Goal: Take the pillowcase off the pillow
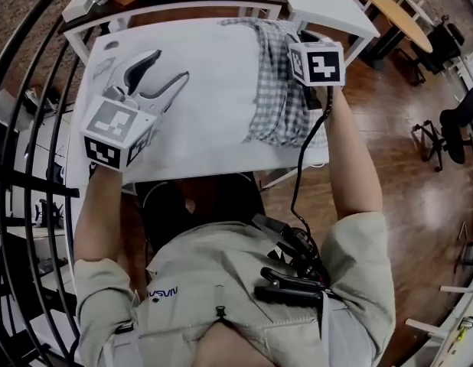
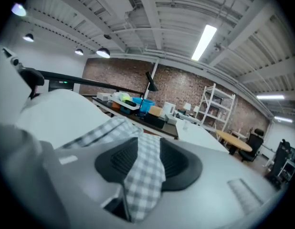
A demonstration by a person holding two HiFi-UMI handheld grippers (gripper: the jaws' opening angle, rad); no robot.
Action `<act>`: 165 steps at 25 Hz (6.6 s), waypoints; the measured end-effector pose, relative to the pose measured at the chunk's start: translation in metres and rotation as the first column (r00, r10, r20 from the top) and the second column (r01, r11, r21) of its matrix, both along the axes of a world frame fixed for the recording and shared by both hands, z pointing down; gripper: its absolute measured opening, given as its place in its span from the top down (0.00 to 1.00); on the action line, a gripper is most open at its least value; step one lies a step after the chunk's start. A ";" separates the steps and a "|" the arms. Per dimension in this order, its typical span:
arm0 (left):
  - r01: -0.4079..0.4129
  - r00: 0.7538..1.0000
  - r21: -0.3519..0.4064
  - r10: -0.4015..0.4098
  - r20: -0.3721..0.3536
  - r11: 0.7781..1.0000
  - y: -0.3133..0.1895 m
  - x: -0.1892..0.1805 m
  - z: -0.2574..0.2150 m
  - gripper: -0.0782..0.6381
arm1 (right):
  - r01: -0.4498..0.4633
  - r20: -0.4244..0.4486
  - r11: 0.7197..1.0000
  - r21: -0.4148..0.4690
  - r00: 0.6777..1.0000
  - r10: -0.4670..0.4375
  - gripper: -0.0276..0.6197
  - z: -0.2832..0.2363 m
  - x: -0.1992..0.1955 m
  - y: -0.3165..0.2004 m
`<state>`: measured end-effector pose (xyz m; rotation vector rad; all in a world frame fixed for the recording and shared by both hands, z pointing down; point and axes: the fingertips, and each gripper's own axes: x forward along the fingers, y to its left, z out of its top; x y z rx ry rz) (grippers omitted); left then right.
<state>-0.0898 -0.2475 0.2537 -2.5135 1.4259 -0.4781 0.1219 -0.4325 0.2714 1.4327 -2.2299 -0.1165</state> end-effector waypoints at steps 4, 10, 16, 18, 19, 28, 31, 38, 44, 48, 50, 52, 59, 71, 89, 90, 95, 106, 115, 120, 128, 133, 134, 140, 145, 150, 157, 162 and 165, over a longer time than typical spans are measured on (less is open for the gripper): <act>-0.062 0.998 0.008 0.062 0.024 0.998 0.042 0.042 0.011 0.54 | 0.042 0.089 0.999 0.025 0.995 -0.044 0.73 0.001 0.008 0.065; -0.124 0.983 -0.034 0.127 0.133 0.992 0.079 0.089 0.070 0.50 | 0.096 0.178 0.995 0.039 0.979 -0.101 0.73 0.029 0.004 0.155; -0.041 0.976 -0.070 0.055 0.211 0.997 0.062 0.088 0.118 0.49 | 0.124 0.105 0.990 -0.061 0.988 -0.117 0.72 0.101 -0.014 0.199; -0.022 0.971 -0.073 0.038 0.235 0.997 0.055 0.087 0.128 0.49 | 0.115 0.066 0.991 -0.069 0.992 -0.111 0.72 0.118 -0.020 0.199; -0.011 0.970 -0.070 0.028 0.243 0.997 0.053 0.087 0.131 0.49 | 0.108 0.047 0.992 -0.060 0.993 -0.105 0.72 0.121 -0.021 0.198; 0.037 0.992 0.057 -0.043 0.115 0.998 0.042 0.069 0.064 0.85 | 0.016 -0.073 0.998 0.062 0.997 -0.011 0.95 0.094 0.017 0.181; 0.071 0.996 0.078 -0.074 0.048 0.994 0.038 0.058 0.036 0.85 | -0.026 -0.057 0.993 0.111 0.998 0.032 0.95 0.070 0.035 0.172; 0.079 0.993 0.049 -0.075 -0.088 0.996 0.034 0.036 0.011 0.87 | -0.121 -0.067 0.978 0.167 0.989 0.134 0.95 0.048 0.078 0.151; 0.051 0.992 -0.009 -0.052 -0.113 0.999 0.040 0.032 0.034 0.87 | -0.216 -0.087 0.971 0.100 0.971 0.225 0.95 0.088 0.112 0.130; 0.067 0.989 -0.057 -0.074 -0.126 0.996 0.039 0.032 0.061 0.87 | -0.270 -0.118 0.963 0.012 0.956 0.269 0.95 0.127 0.128 0.111; 0.073 0.988 -0.079 -0.083 -0.128 0.994 0.043 0.031 0.072 0.87 | -0.279 -0.146 0.960 -0.032 0.951 0.272 0.95 0.144 0.133 0.108; 0.088 0.986 -0.094 -0.100 -0.131 0.992 0.046 0.025 0.078 0.87 | -0.284 -0.158 0.957 -0.054 0.949 0.272 0.95 0.154 0.136 0.106; 0.010 0.999 -0.066 -0.012 -0.043 0.998 0.061 0.055 0.082 0.77 | -0.225 -0.083 0.967 -0.116 0.973 0.216 0.93 0.156 0.136 0.108; -0.023 1.000 0.101 0.024 -0.017 0.995 0.022 0.094 -0.022 0.55 | 0.055 0.153 0.993 0.103 0.986 -0.070 0.77 -0.010 0.083 0.102; 0.036 0.994 -0.415 0.011 0.110 0.909 -0.119 0.086 0.081 0.67 | 0.274 -0.052 0.937 -0.218 0.955 -0.291 0.69 0.000 -0.075 -0.041; 0.024 0.994 -0.411 0.023 0.110 0.911 -0.113 0.090 0.086 0.73 | 0.272 -0.087 0.928 -0.255 0.949 -0.303 0.67 0.012 -0.078 -0.043; 0.017 0.984 -0.255 0.029 0.176 0.967 -0.086 0.102 0.086 0.85 | 0.247 -0.233 0.920 -0.303 0.917 -0.323 0.86 0.049 -0.083 -0.045; -0.007 1.000 -0.050 0.008 0.010 0.999 -0.036 0.073 -0.006 0.86 | 0.107 -0.306 0.994 -0.016 0.946 -0.107 0.94 -0.019 -0.050 -0.087; -0.010 0.998 -0.053 0.006 -0.069 0.999 -0.022 0.054 -0.001 0.86 | -0.047 -0.271 0.998 -0.035 0.962 0.036 0.94 0.006 -0.004 -0.127; 0.003 0.992 -0.067 -0.011 -0.122 0.998 -0.017 0.039 0.009 0.86 | -0.095 -0.260 0.993 -0.067 0.963 0.074 0.94 0.029 0.011 -0.143; 0.015 0.990 -0.109 -0.030 -0.141 0.994 -0.030 0.029 0.031 0.87 | -0.128 -0.222 0.979 -0.160 0.971 0.091 0.94 0.081 0.027 -0.160; 0.009 0.999 -0.054 -0.011 -0.030 0.998 -0.047 0.046 0.024 0.80 | -0.083 -0.101 0.989 -0.121 0.992 0.070 0.77 0.060 0.038 -0.140; 0.006 1.000 -0.037 -0.006 -0.014 0.999 -0.045 0.052 0.018 0.71 | -0.048 -0.049 0.993 -0.107 0.998 0.043 0.74 0.049 0.037 -0.132; -0.199 0.965 0.030 0.190 0.180 0.980 0.021 0.137 0.013 0.54 | 0.080 0.179 0.997 -0.026 0.981 -0.074 0.74 0.012 0.058 -0.029; -0.261 0.888 -0.068 0.267 0.374 0.963 0.048 0.190 0.079 0.44 | 0.117 0.243 0.993 -0.034 0.964 -0.105 0.74 0.042 0.089 0.071; -0.176 0.853 -0.130 0.217 0.475 0.976 0.018 0.193 0.126 0.44 | 0.116 0.235 0.985 -0.126 0.968 -0.084 0.69 0.103 0.098 0.119; -0.175 0.915 -0.095 0.198 0.352 0.980 0.013 0.186 0.102 0.83 | 0.108 0.198 0.982 -0.157 0.977 -0.076 0.88 0.133 0.085 0.117; -0.188 0.958 -0.044 0.193 0.211 0.981 0.006 0.163 0.055 0.86 | 0.033 0.096 0.994 -0.107 0.995 -0.022 0.95 0.118 0.093 0.106; -0.122 0.988 0.012 0.121 0.094 0.992 -0.002 0.134 0.017 0.87 | -0.048 0.043 0.995 -0.085 0.998 0.052 0.95 0.110 0.113 0.091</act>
